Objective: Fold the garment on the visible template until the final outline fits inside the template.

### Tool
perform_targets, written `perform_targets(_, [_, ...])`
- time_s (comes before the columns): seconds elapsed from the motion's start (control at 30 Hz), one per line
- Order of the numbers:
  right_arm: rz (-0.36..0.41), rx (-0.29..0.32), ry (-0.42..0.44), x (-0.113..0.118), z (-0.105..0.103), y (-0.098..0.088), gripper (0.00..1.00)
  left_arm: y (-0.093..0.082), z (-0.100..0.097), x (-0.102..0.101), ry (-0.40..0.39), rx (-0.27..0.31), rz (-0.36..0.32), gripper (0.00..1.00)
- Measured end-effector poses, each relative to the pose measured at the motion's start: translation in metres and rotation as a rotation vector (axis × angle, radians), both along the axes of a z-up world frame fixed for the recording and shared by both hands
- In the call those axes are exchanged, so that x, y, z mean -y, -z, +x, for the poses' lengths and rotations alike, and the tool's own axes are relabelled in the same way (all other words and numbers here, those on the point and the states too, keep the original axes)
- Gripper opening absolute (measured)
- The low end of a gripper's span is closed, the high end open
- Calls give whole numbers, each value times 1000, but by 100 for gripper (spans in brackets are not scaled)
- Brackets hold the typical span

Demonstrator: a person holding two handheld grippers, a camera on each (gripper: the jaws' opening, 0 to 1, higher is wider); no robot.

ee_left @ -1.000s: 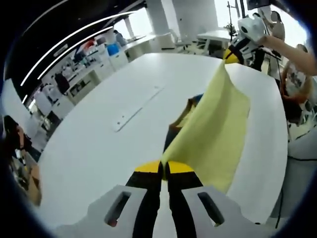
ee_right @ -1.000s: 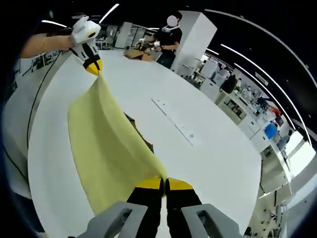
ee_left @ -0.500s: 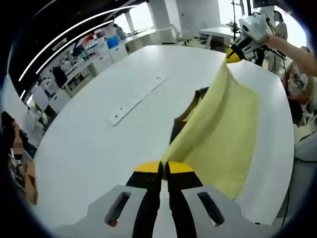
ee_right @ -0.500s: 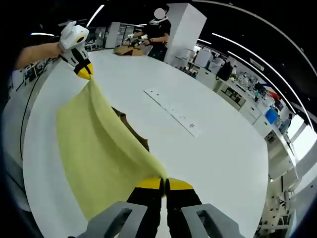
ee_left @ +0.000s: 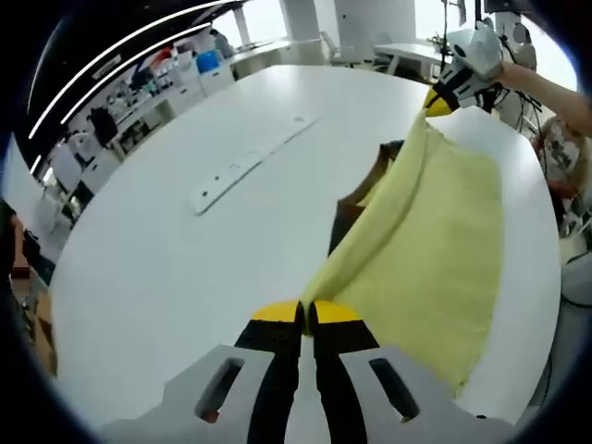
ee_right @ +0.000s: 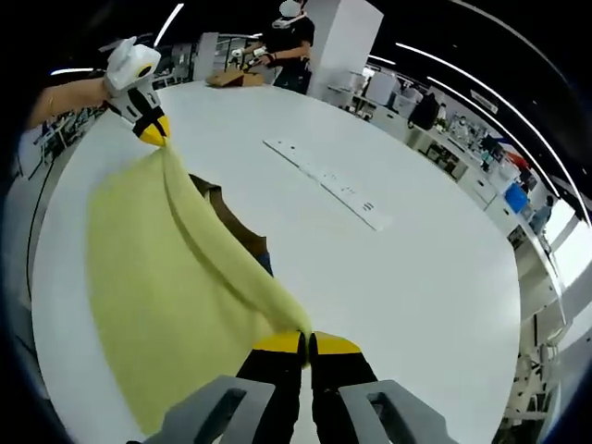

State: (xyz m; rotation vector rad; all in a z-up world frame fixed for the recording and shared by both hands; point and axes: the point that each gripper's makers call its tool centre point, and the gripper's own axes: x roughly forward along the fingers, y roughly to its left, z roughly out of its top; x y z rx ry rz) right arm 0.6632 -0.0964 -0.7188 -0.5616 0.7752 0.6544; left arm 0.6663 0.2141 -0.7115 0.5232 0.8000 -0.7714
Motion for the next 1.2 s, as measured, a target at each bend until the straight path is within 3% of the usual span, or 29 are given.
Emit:
perform_targets(0.4, [-33, -25, -31, 5, 15, 21, 0, 26, 4, -2, 26, -18, 20, 1])
perform_targets(0.63, [-17, -66, -22, 6, 18, 34, 0, 30, 6, -4, 21, -25, 11, 1])
perform_targets(0.73, [6, -67, -16, 5, 18, 31, 6, 30, 5, -4, 15, -34, 15, 2])
perform_targets(0.87, [-4, -37, -33, 4, 18, 22, 21, 24, 4, -4, 30, -19, 2, 4])
perform_targets(1.0, [-22, -23, -72, 1, 12, 17, 20, 19, 0, -2, 50, 2, -22, 12])
perform_targets(1.07, [-73, -12, -113, 3, 10, 18, 20, 19, -3, 1, 71, 9, -38, 15])
perform_targets(1.2, [-111, -10, -154, 1, 4, 22, 20, 23, -4, -1, 121, 38, 9, 20])
